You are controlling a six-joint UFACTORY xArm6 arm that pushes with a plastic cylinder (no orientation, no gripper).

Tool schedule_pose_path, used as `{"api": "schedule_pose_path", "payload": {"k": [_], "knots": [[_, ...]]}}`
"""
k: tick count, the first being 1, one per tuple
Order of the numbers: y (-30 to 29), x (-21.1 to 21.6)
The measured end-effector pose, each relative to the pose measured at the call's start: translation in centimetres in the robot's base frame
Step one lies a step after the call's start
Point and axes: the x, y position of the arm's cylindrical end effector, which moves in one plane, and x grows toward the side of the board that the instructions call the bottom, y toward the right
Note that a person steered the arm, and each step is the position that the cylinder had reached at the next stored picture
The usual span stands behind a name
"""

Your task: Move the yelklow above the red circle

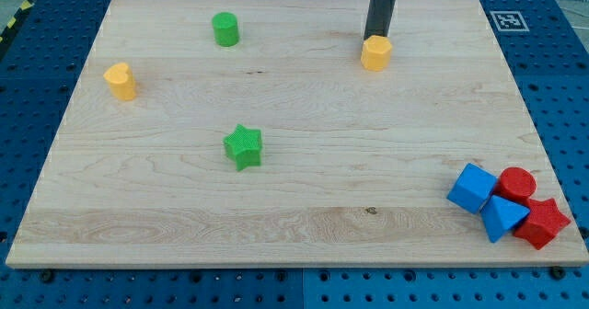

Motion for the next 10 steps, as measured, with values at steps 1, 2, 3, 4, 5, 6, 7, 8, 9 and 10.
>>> {"api": "schedule_pose_path", "payload": {"k": [1, 2, 3, 4, 5, 6, 7, 8, 9, 10], "knots": [[-1.1, 0.3], [-2.7, 0.3], [-1.5, 1.2], [-0.2, 2.9], [-0.2, 4.9], [-1.4, 6.0], [-0.3, 6.2], [1.1, 6.8], [1.1, 7.3], [1.1, 8.3]]}}
